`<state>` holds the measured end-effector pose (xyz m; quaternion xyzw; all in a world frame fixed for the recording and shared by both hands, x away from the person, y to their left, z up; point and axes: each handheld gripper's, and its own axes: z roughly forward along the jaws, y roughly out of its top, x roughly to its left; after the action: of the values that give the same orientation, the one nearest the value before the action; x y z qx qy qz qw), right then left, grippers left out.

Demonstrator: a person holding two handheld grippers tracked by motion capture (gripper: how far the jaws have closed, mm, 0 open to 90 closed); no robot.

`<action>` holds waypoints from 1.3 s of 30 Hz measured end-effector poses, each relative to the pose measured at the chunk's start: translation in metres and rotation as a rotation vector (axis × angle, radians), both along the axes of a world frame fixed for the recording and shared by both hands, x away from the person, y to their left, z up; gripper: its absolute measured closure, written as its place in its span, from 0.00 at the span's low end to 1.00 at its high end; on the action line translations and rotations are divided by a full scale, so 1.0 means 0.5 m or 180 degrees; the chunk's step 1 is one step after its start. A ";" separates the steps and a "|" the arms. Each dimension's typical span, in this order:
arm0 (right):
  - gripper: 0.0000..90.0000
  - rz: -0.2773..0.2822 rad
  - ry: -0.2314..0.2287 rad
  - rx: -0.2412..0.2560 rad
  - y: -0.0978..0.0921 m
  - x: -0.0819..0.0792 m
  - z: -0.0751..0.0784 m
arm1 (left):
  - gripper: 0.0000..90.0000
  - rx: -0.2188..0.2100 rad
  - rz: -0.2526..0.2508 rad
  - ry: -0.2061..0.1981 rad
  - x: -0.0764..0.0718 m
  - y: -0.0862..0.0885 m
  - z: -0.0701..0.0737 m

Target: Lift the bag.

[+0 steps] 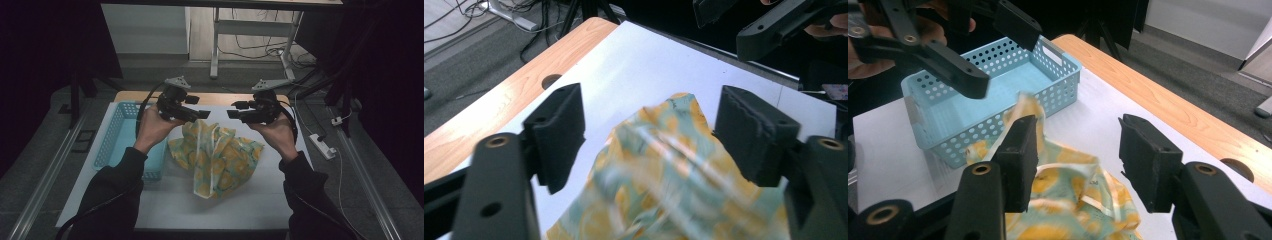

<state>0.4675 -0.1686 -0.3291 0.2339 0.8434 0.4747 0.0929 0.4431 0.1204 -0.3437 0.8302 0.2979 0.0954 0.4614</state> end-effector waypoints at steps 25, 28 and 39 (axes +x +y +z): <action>0.21 -0.0184 -0.0036 0.0062 -0.044 -0.055 -0.080 | 0.00 -0.0127 0.0168 0.0205 -0.089 0.091 -0.107; 0.17 -0.0207 -0.0034 0.0075 -0.048 -0.062 -0.089 | 0.00 -0.0158 0.0190 0.0215 -0.102 0.103 -0.118; 0.09 -0.0203 -0.0031 0.0066 -0.057 -0.090 -0.120 | 0.00 -0.0266 0.0299 0.0279 -0.147 0.137 -0.157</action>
<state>0.4224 -0.1972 -0.3892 0.2593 0.8301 0.4814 0.1096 0.3697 0.1891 -0.4223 0.7988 0.3601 0.0679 0.4772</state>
